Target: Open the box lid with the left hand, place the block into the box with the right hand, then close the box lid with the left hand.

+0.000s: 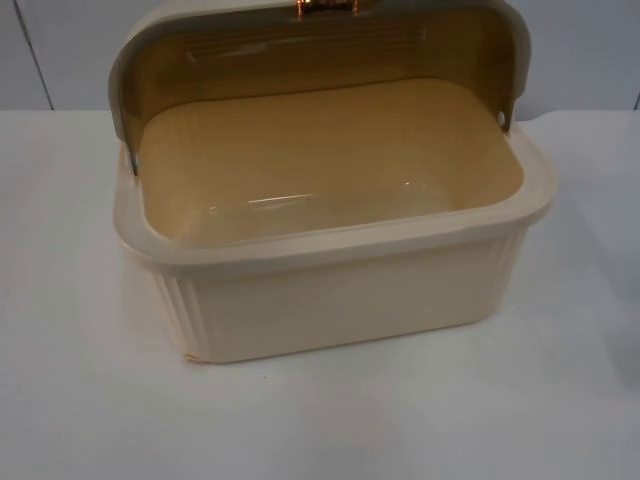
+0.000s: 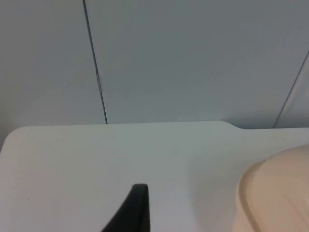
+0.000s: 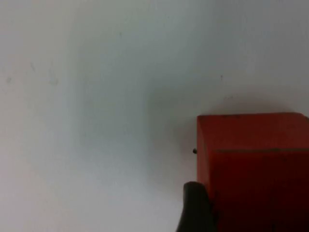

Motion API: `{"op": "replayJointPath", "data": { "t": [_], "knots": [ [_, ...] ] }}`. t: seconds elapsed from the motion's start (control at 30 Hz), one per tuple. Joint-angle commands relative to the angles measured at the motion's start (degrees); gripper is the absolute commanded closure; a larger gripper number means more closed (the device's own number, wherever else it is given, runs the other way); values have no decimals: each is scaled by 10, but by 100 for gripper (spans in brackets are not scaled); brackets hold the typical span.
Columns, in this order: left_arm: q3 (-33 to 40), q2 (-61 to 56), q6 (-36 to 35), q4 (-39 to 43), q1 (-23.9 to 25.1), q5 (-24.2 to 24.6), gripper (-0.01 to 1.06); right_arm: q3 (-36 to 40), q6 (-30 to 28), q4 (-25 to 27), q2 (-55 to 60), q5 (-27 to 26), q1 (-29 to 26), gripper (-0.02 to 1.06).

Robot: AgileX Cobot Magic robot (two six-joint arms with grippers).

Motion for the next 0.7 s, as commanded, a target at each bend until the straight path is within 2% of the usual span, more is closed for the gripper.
{"op": "replayJointPath", "data": {
  "t": [0.0,0.2,0.33,0.47,0.5,0.57,0.67],
  "knots": [
    [2,-3,-2,4,2,-1,0,2,0,0,0,-6,-3,66],
    [2,-3,-2,4,2,-1,0,2,0,-15,-2,6,-3,67],
    [2,-3,-2,4,2,-1,0,2,0,-15,-24,7,-3,73],
    [2,-3,-2,4,2,-2,0,-8,0,-20,-63,21,-3,97],
    [2,-3,-2,4,2,-2,0,-8,0,-20,-63,21,-3,97],
    [2,-3,-2,4,2,-3,0,-27,0,-27,-87,43,-3,105],
    [2,-3,-2,4,2,-3,0,-51,0,-28,-110,63,-3,105]
  ]
}}
